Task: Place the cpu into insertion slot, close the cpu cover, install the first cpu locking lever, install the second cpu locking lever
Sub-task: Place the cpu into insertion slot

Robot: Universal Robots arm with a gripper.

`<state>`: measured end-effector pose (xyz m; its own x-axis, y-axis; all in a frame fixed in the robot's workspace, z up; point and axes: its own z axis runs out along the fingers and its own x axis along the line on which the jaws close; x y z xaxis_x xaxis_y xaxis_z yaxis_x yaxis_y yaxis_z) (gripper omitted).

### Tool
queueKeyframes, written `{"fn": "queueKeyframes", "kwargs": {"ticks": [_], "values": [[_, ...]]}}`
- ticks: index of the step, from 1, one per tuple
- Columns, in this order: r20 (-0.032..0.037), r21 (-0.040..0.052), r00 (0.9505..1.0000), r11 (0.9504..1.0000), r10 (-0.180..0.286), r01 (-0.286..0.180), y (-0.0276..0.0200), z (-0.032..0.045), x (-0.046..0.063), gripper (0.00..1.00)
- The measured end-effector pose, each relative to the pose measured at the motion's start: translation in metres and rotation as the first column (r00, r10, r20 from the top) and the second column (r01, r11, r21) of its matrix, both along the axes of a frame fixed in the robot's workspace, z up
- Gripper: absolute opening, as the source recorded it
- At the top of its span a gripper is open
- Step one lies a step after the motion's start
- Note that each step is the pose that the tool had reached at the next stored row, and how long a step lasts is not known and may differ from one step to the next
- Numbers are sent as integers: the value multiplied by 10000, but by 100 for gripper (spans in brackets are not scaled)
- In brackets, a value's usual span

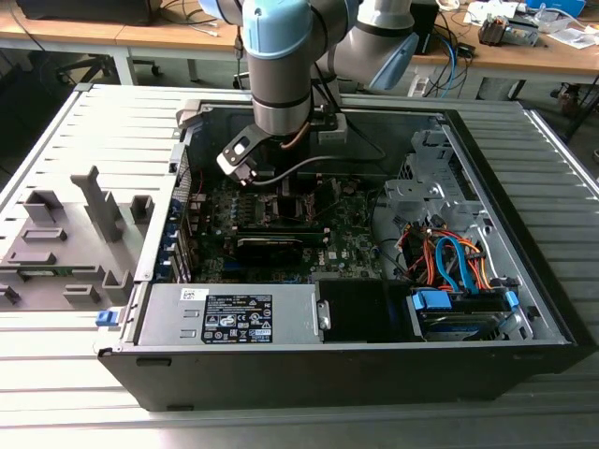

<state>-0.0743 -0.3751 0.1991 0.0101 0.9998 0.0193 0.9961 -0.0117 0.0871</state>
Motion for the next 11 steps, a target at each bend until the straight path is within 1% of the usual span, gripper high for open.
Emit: {"fn": "queueKeyframes", "kwargs": {"ticks": [4,8,11], "values": [[1,3,10000,10000,-1,1,-1,-1,0,62],[0,-2,10000,10000,-4,4,-28,0,-1,62],[0,-6,10000,10000,-4,4,-28,29,0,62]]}}
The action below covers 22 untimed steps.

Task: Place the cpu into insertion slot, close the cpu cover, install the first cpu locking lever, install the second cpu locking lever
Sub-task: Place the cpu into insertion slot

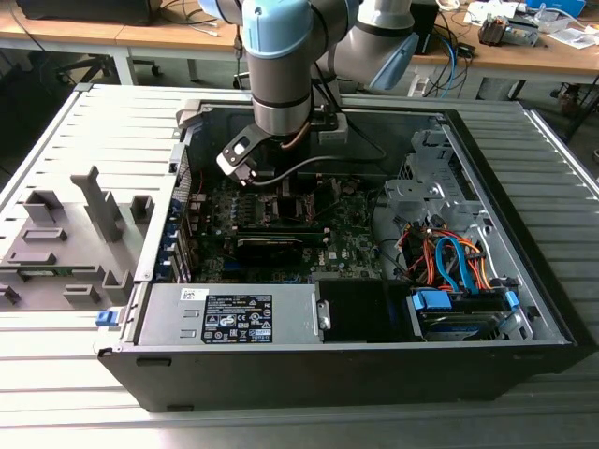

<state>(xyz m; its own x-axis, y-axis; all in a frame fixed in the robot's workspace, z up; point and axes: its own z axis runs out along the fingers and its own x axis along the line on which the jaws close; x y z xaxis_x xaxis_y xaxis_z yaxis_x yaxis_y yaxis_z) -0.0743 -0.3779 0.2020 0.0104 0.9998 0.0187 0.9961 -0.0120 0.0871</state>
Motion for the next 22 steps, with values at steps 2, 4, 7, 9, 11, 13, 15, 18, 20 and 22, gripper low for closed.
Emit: {"fn": "queueKeyframes", "kwargs": {"ticks": [2,4,7,9,11,13,15,18,20,22], "values": [[1,1,10000,10000,0,0,0,28,0,62],[1,1,10000,10000,0,0,0,45,0,62],[2,1,10000,10000,1,-1,3,57,1,62],[1,-3,10000,10000,0,0,19,57,0,54],[0,-7,10000,10000,1,-1,29,58,0,47],[1,-24,10000,10000,1,-1,38,58,1,35],[-1,-28,10000,10000,1,-1,40,73,0,23],[2,-25,10000,10000,0,0,45,97,3,11],[-26,-27,10000,10000,-1,1,44,100,34,11],[-92,-27,10000,10000,1,-1,44,101,88,11]]}}
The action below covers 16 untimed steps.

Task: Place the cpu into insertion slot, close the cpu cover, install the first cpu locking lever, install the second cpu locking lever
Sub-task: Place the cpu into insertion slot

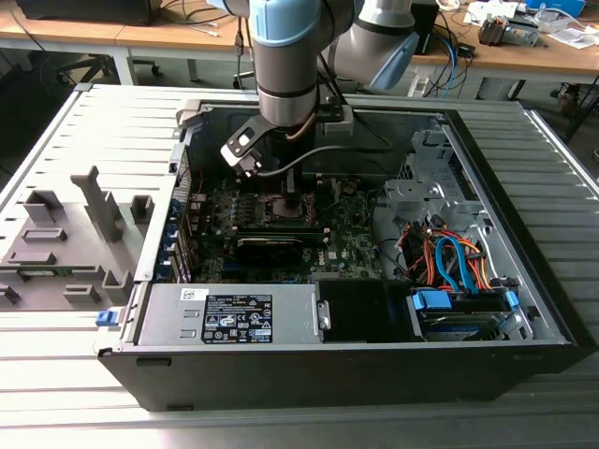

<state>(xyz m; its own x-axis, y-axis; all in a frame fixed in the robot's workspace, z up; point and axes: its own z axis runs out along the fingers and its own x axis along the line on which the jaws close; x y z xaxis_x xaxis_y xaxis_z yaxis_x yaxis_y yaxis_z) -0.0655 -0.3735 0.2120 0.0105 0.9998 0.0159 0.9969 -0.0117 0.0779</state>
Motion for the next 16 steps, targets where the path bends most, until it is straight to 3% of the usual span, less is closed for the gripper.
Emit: {"fn": "queueKeyframes", "kwargs": {"ticks": [2,3,6,8,11,16], "values": [[-90,0,10000,10000,-4,4,0,0,34,11],[-186,0,9998,10000,-6,6,0,-1,49,11],[-583,-16,9983,10000,-13,12,0,0,83,11],[-803,-22,9968,10000,-18,17,0,2,115,11],[-815,-19,9966,10000,89,-91,1,15,122,11],[-817,-23,9912,9945,1041,-1046,0,36,122,11]]}}
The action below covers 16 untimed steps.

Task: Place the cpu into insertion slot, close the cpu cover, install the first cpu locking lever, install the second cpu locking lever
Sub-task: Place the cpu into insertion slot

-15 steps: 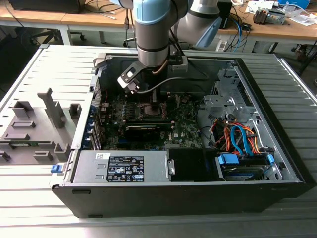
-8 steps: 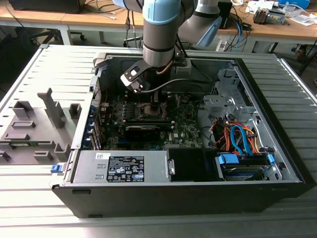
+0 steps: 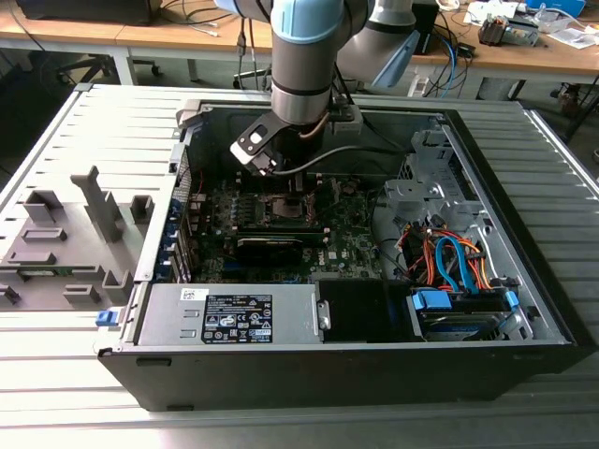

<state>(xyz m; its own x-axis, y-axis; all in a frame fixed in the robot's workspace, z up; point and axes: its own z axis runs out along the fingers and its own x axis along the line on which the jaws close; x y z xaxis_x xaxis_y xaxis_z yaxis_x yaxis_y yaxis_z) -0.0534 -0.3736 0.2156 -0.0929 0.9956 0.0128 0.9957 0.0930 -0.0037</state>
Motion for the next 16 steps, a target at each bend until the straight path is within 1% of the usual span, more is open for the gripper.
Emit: {"fn": "queueKeyframes", "kwargs": {"ticks": [1,13,16], "values": [[2,4,10000,10000,77,-77,1,4,0,11],[1,5,10000,10000,78,-78,0,38,1,11],[3,38,10000,10000,78,-78,-1,44,2,11]]}}
